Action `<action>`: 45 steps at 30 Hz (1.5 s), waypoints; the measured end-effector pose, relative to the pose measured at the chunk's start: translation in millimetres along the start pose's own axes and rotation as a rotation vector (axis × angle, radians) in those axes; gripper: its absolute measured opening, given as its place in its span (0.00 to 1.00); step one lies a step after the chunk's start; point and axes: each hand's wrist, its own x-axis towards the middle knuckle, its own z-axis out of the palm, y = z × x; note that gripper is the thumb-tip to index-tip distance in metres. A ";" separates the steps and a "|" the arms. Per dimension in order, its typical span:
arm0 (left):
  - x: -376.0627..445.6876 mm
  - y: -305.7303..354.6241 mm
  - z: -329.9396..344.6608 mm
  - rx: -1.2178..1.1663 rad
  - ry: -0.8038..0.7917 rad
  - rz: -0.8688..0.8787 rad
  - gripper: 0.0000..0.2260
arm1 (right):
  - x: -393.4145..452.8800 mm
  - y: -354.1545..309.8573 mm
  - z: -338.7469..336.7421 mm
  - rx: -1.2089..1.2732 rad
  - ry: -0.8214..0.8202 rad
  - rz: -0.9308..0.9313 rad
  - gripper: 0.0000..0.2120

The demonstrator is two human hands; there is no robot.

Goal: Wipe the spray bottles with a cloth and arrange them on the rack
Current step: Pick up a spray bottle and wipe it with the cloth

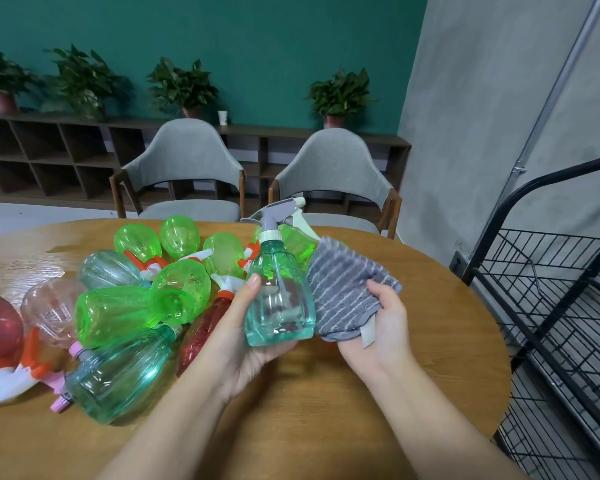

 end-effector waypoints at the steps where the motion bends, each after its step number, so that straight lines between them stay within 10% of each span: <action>1: -0.9 -0.1 0.7 0.002 -0.030 -0.011 0.24 | -0.1 2.9 1.8 -0.006 -0.020 0.002 0.12; 10: -8.3 -7.4 7.9 0.126 -0.141 -0.040 0.26 | -6.2 20.5 4.9 -1.092 -0.458 -0.626 0.25; 27: -7.8 -2.6 12.9 0.052 -0.111 0.065 0.25 | -8.0 10.3 -9.9 -0.740 -0.708 -0.696 0.10; 33: -8.6 1.5 9.7 0.052 -0.096 0.073 0.18 | -0.7 -6.1 -1.3 -0.167 -0.007 -0.144 0.14; 45: -12.9 -3.9 16.9 0.128 -0.171 -0.025 0.18 | -8.1 3.5 13.8 -0.567 -0.192 -0.252 0.11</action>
